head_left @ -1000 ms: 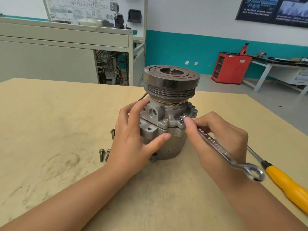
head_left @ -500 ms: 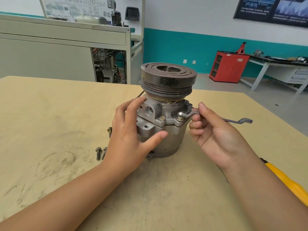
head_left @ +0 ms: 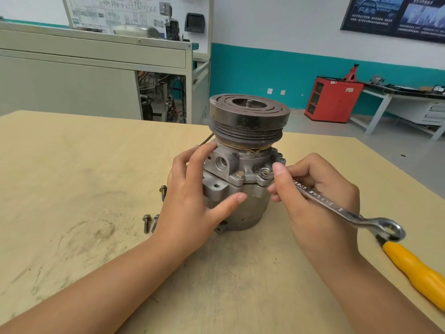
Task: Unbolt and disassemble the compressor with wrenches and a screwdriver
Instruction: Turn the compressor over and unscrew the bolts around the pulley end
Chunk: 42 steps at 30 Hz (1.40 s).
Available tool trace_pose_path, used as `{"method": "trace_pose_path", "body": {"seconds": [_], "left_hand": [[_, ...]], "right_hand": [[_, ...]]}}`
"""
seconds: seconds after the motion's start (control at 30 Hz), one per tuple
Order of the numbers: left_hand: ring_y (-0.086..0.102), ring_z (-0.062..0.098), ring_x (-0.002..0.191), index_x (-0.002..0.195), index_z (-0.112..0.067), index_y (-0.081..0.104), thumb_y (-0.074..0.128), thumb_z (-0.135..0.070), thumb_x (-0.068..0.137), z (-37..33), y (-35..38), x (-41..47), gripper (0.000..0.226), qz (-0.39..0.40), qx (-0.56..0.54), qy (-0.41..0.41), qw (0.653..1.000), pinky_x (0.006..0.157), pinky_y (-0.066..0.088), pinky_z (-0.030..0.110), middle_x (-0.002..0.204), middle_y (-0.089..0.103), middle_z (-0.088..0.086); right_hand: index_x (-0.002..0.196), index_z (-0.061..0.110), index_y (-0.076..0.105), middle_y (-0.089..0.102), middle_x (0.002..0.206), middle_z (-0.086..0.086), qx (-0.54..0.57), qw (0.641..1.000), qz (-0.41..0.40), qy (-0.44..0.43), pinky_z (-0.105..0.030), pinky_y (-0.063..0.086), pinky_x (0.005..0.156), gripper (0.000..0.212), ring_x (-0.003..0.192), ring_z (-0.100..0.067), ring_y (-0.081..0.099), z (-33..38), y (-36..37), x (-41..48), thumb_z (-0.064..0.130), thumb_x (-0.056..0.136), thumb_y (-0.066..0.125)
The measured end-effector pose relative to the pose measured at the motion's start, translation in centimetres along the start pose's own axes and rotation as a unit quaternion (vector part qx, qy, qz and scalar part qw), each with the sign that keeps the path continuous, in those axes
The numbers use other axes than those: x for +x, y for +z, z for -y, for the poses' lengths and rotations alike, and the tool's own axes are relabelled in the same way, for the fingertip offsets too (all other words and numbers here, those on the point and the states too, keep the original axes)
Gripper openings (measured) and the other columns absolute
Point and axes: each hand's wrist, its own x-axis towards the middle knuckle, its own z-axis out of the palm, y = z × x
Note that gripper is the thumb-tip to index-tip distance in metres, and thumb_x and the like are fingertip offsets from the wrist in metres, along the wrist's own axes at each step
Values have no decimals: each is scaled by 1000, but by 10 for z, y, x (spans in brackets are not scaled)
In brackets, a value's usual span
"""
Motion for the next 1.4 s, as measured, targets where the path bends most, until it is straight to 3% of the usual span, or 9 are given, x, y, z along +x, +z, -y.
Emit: {"method": "trace_pose_path", "body": {"seconds": [0.13,0.23,0.33,0.6,0.7,0.8,0.87,1.03,1.4], "left_hand": [[36,10,127,134,-50,21,67,-58,69,0,0,0,80,-1,-1,1,1000,102,36,29,128,30,-15],[35,10,127,134,-51,21,65,-66,70,-1,-1,0,79,2,2,2,1000,102,39,33,128,28,-17],[34,9,127,133,-54,20,57,-68,67,-2,-1,0,77,4,3,-1,1000,102,40,35,129,27,-17],[33,8,126,135,-51,22,64,-62,69,0,-1,0,80,5,3,-1,1000,101,37,31,126,26,-21],[33,8,127,135,-52,21,66,-64,70,1,-1,0,80,5,11,0,1000,100,31,25,127,25,-21],[31,6,127,135,-53,19,64,-66,70,1,-1,1,80,9,20,-2,1000,98,26,20,127,24,-22],[31,6,128,135,-52,20,63,-63,69,0,-1,1,80,9,20,-2,1000,98,25,18,127,25,-21],[33,7,128,134,-52,20,63,-61,68,0,-1,1,79,9,18,-3,1000,98,25,16,125,25,-24],[33,10,129,133,-55,19,63,-62,68,-2,-2,0,78,12,14,-3,1000,98,27,20,126,25,-22]], "right_hand": [[66,16,54,62,55,-3,-1,1000,-5,7,-35,46,48,26,49,-19,60,2,2,-2,31,86,59],[65,10,56,66,59,-1,99,990,2,98,-17,47,49,25,49,-8,61,-1,0,5,13,88,64],[62,7,56,65,55,-6,185,968,12,168,-19,45,47,27,45,-12,57,-6,-3,13,4,89,61],[63,10,61,59,52,-4,416,843,62,335,-16,44,44,14,45,-8,54,-14,-8,24,17,75,59],[70,5,55,60,52,-4,380,883,34,273,-19,44,44,18,45,-11,54,-11,-9,22,21,77,58],[69,2,52,64,56,-4,215,968,8,129,-21,48,47,26,47,-13,59,-5,-8,16,18,88,58],[69,6,53,67,63,-1,132,989,11,66,-17,48,50,26,50,-8,62,-2,-4,9,18,91,57],[69,9,54,68,66,3,82,995,2,51,-21,50,55,29,55,-8,64,1,1,0,27,92,54],[65,11,53,68,63,-5,148,982,8,116,-22,51,53,29,52,-15,63,2,5,3,29,88,52]]}}
